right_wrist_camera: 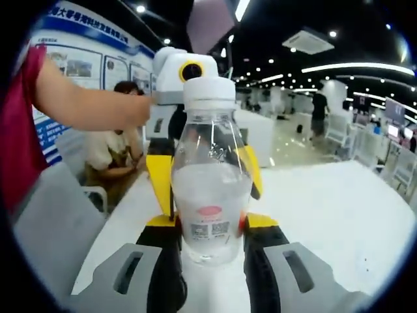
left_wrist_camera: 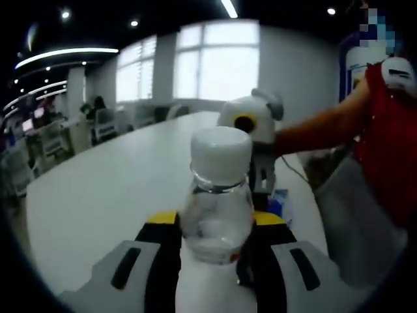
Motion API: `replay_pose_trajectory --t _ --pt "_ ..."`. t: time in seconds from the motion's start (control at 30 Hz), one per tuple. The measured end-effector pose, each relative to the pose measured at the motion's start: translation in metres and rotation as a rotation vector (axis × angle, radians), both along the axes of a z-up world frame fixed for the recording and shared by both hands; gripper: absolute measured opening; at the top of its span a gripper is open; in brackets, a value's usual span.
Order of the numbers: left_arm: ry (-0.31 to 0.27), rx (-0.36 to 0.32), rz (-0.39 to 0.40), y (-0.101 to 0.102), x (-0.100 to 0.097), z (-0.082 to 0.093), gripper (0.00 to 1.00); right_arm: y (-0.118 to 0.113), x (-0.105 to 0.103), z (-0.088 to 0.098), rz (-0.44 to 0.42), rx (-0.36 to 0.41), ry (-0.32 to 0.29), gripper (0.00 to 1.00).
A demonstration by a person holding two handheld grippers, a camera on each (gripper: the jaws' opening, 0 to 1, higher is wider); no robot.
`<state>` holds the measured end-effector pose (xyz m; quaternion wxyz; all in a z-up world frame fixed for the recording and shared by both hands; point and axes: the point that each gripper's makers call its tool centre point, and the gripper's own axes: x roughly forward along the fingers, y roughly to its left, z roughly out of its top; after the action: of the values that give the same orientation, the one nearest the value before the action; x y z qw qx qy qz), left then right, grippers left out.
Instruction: Arrange the tabletop items into an orderly group along one side of the table until the central work area is clear of visible clutter.
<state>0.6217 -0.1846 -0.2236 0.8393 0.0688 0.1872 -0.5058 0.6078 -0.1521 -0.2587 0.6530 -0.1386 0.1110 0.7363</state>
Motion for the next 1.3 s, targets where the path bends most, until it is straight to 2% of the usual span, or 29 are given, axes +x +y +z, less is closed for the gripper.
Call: replay_pose_trajectory --t 0.23,0.47,0.7,0.93,1.3 --pt "0.043 0.07 0.005 0.012 0.012 -0.034 0.37 0.01 0.01 -0.031 -0.032 -0.01 0.01 0.35" --pt "0.066 0.101 0.032 0.026 0.019 -0.057 0.37 0.021 0.018 -0.05 -0.055 -0.032 -0.004 0.36" --pt "0.083 0.12 0.037 0.027 0.02 -0.072 0.37 0.022 0.022 -0.067 -0.076 -0.058 -0.006 0.36" --pt "0.086 0.141 0.027 0.022 0.022 -0.083 0.38 0.016 0.024 -0.08 -0.089 -0.092 -0.019 0.36" --pt "0.071 0.147 0.024 0.016 0.025 -0.082 0.38 0.01 0.029 -0.08 -0.095 -0.089 -0.013 0.37"
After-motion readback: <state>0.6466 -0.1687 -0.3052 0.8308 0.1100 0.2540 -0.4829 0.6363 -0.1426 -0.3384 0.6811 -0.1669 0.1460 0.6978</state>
